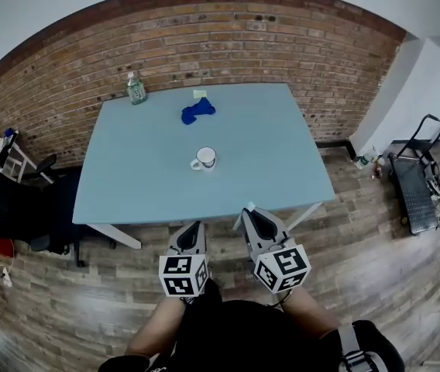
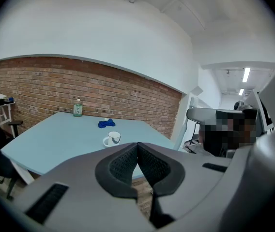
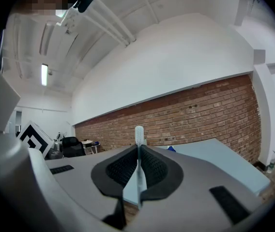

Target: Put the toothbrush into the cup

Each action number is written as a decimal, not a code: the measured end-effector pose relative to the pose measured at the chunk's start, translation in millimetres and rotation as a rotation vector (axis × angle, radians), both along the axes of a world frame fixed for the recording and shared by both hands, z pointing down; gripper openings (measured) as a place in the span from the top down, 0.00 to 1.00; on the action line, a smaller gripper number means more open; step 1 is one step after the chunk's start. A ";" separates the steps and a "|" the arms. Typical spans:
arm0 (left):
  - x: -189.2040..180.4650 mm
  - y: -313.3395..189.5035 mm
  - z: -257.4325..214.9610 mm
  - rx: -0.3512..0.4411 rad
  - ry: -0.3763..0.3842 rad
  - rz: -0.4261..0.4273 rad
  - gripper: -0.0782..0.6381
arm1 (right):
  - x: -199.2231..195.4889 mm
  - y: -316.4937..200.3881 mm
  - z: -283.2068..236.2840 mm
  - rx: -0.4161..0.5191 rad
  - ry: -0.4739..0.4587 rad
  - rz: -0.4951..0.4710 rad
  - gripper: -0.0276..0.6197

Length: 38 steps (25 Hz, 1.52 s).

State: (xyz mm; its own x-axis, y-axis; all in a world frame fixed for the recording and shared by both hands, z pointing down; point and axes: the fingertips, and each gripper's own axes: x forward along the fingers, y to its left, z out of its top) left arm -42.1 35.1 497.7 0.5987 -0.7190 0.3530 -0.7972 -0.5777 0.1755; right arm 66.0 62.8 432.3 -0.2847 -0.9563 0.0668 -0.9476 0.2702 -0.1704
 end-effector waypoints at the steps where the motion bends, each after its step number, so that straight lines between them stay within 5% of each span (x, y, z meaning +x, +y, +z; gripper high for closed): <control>1: -1.8 -10.7 0.1 -0.003 0.003 -0.001 0.88 | -2.4 -10.3 -0.4 -0.002 0.002 -0.001 0.90; 21: -34.1 -206.0 -14.2 -0.026 0.069 0.087 0.88 | -52.9 -193.7 -18.5 0.025 0.034 0.006 0.90; 32: -33.7 -238.1 -7.4 -0.072 0.072 0.123 0.88 | -37.3 -225.9 -32.1 0.147 0.000 0.065 0.90; 38: -32.3 -254.0 -13.5 -0.051 0.073 0.090 0.88 | -17.7 -247.3 -24.9 0.125 0.000 0.098 0.90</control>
State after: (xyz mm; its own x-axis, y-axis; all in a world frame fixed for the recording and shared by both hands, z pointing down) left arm -74.4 -218.9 484.2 0.6857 -0.6433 0.3405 -0.7263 -0.6354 0.2622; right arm 48.3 -184.5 407.5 -0.1900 -0.9803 -0.0547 -0.9704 0.1960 -0.1412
